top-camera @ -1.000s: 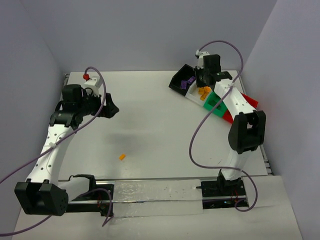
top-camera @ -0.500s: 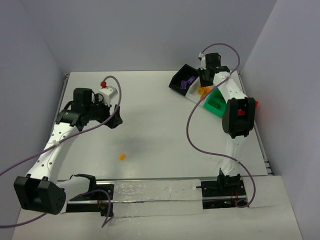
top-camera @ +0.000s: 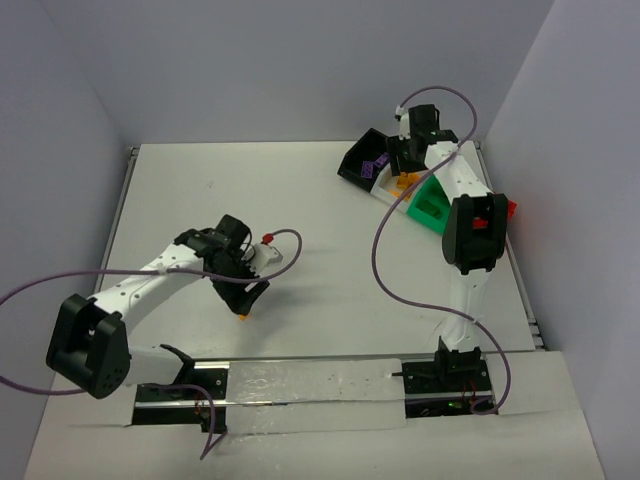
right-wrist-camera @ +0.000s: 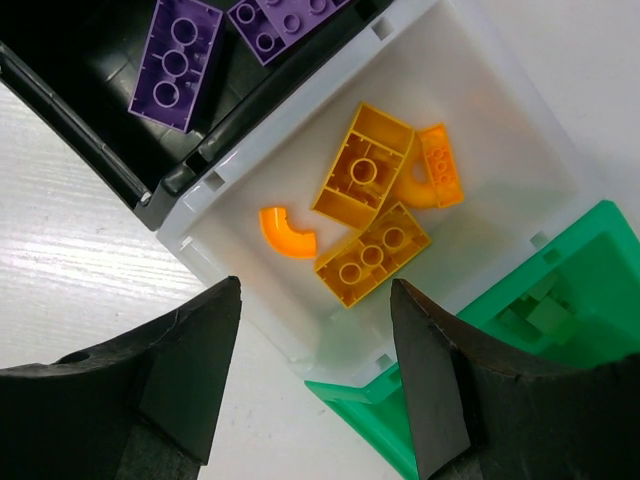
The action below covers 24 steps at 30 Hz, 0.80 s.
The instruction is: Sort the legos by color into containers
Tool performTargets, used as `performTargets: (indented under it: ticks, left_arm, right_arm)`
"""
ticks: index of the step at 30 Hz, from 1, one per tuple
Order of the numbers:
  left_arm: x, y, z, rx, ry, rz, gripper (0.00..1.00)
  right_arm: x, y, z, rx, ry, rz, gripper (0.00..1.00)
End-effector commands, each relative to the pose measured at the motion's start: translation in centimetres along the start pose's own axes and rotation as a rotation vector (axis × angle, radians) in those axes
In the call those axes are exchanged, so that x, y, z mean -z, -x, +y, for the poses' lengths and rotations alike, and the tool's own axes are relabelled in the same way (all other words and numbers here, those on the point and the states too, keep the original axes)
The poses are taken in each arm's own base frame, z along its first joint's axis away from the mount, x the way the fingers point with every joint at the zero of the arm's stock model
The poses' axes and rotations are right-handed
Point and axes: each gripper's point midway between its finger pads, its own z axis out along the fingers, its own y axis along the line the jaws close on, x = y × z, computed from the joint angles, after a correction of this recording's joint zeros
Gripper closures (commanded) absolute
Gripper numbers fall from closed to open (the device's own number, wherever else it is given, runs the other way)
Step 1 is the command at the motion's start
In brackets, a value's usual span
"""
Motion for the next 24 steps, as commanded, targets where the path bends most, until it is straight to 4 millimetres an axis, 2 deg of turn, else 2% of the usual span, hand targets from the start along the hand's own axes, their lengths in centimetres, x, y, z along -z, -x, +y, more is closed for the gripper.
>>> performTargets:
  ticks: [1, 2, 4, 10, 12, 14, 16, 19, 21, 24]
  left_arm:
    - [-0.4, -1.7, -0.7, -0.063, 0.016, 0.113, 0.24]
    - [-0.7, -1.9, -1.0, -0.064, 0.012, 0.131, 0.25]
    - [-1.0, -2.1, -1.3, -0.062, 0.005, 0.151, 0.26]
    - [-2.1, -1.8, -1.1, -0.037, 0.014, 0.188, 0.3]
    - [-2.8, -1.8, -1.2, -0.031, 0.009, 0.215, 0.32]
    - [-3.2, -1.7, -1.2, -0.032, 0.013, 0.222, 0.33]
    - [-3.7, -1.8, -1.2, -0.034, 0.014, 0.24, 0.35]
    - [-4.3, -1.5, -1.3, -0.023, 0.017, 0.24, 0.4]
    - [-5.1, -1.4, -1.4, -0.005, 0.02, 0.249, 0.48]
    - [-5.8, -1.6, -0.4, 0.006, 0.082, 0.268, 0.51]
  right_arm:
    - [3.7, 2.6, 0.6, -0.008, 0.026, -0.082, 0.31]
    - [4.9, 3.2, 0.8, -0.012, 0.035, -0.105, 0.3]
    - [5.3, 3.2, 1.0, -0.018, 0.05, -0.109, 0.3]
    - [8.2, 3.9, 2.4, -0.048, 0.12, -0.149, 0.29]
    - [9.1, 4.2, 2.8, -0.057, 0.141, -0.164, 0.26]
    - [10.1, 4.6, 3.1, -0.065, 0.16, -0.182, 0.17]
    - [10.8, 4.8, 3.4, -0.074, 0.175, -0.194, 0.15]
    - [11.9, 5.1, 3.9, -0.083, 0.201, -0.21, 0.14]
    - [12.8, 5.4, 4.2, -0.09, 0.219, -0.226, 0.13]
    - [13.5, 5.7, 4.5, -0.093, 0.23, -0.239, 0.13]
